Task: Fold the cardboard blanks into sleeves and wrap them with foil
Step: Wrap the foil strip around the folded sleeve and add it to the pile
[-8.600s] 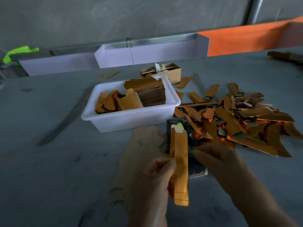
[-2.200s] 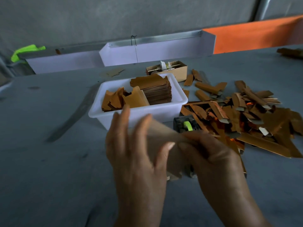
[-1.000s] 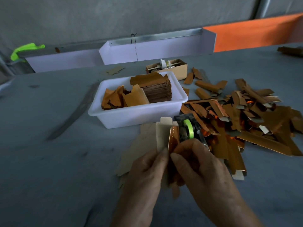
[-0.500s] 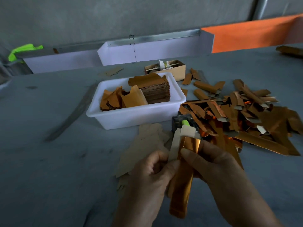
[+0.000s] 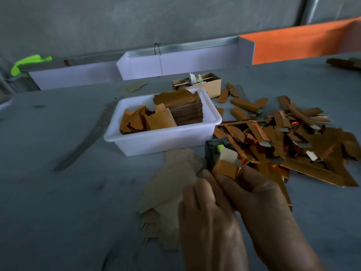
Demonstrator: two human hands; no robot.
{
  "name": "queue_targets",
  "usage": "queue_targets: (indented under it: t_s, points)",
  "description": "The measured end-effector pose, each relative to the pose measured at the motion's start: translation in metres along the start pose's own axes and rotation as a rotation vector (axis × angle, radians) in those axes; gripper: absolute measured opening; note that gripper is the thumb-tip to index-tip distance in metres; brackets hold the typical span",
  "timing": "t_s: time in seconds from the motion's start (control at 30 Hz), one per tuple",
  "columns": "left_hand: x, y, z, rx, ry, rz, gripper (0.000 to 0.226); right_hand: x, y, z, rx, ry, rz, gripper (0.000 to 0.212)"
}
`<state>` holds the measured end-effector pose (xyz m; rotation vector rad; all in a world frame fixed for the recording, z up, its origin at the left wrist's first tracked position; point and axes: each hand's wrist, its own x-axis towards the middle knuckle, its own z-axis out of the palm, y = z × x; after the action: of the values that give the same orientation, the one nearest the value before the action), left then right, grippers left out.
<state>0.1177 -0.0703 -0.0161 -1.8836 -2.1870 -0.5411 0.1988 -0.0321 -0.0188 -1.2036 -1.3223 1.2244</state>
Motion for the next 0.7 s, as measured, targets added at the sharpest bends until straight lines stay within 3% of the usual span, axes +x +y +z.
queue_targets:
  t_s: [0.07, 0.1, 0.17, 0.23, 0.3, 0.37, 0.43, 0.5, 0.6, 0.7]
  points:
    - [0.004, 0.005, -0.001, -0.052, -0.235, -0.009, 0.045, -0.001, -0.002, -0.003, -0.052, 0.014, -0.009, 0.023]
    - [0.002, 0.008, -0.001, -0.067, -0.264, 0.009, 0.045, -0.001, -0.004, -0.004, -0.062, 0.016, -0.003, 0.029]
    - [-0.004, 0.012, -0.003, -0.051, -0.123, 0.015, 0.037, -0.002, -0.005, -0.005, -0.057, 0.013, 0.008, 0.035]
    - [-0.007, 0.009, 0.001, -0.085, 0.010, 0.023, 0.047, 0.001, -0.005, -0.008, -0.053, 0.020, 0.016, 0.029]
    - [-0.009, 0.005, 0.002, -0.307, -0.004, 0.015, 0.047, 0.004, -0.004, -0.011, -0.002, -0.008, 0.047, 0.017]
    - [-0.002, -0.004, -0.006, -0.630, -0.006, -0.174, 0.026, 0.005, -0.006, -0.014, 0.067, -0.078, 0.065, 0.018]
    - [0.001, -0.013, -0.006, -0.997, -0.172, -0.428, 0.008, 0.004, -0.008, -0.017, 0.079, -0.123, 0.044, 0.025]
    - [0.005, -0.022, -0.010, -1.272, -0.375, -0.546, 0.003, 0.004, -0.008, -0.019, 0.079, -0.140, 0.029, 0.025]
    - [0.007, -0.026, -0.010, -1.398, -0.461, -0.560, 0.010, 0.007, -0.006, -0.018, 0.065, -0.137, 0.058, 0.019]
    - [0.007, -0.024, -0.002, -1.373, -0.422, -0.552, 0.019, 0.011, -0.005, -0.024, -0.037, -0.053, 0.066, 0.043]
